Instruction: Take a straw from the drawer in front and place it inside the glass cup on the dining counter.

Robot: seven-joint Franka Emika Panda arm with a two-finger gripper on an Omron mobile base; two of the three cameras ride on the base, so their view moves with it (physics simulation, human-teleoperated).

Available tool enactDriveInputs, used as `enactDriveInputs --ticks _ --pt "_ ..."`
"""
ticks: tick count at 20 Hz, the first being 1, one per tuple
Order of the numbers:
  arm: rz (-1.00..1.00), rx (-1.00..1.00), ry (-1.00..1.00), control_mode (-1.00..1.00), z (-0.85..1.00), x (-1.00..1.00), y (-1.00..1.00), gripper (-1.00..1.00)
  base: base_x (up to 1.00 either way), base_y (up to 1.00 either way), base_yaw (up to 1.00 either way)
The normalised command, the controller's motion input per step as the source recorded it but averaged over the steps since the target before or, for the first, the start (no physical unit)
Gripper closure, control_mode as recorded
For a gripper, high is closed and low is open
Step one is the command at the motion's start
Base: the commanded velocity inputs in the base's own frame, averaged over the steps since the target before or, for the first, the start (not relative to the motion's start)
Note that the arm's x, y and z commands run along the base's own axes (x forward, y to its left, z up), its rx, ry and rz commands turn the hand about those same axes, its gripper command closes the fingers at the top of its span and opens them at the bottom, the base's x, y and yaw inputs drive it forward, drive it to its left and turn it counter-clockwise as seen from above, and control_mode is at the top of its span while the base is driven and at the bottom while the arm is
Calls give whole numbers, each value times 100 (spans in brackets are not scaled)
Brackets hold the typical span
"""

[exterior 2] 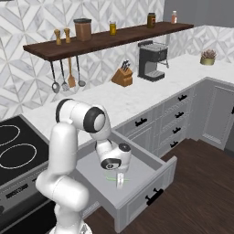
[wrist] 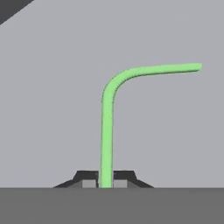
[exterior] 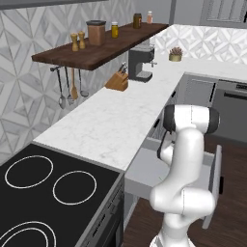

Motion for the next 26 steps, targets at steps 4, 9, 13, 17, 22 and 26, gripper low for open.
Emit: enactDriveInputs --ticks 4,9,13,17,22,26 --pt "0 0 0 -100 14 1 0 100 0 0 0" --pt "0 0 -8 -100 87 -10 -6 100 0 0 0" --pt "0 0 -18 -100 100 -14 -13 100 0 0 0" --pt "-1 0 -17 -100 100 -17 -18 100 0 0 0" --pt "-4 2 -7 -100 100 -3 -20 100 0 0 0" --pt "-6 0 -2 -100 100 0 -27 100 0 0 0"
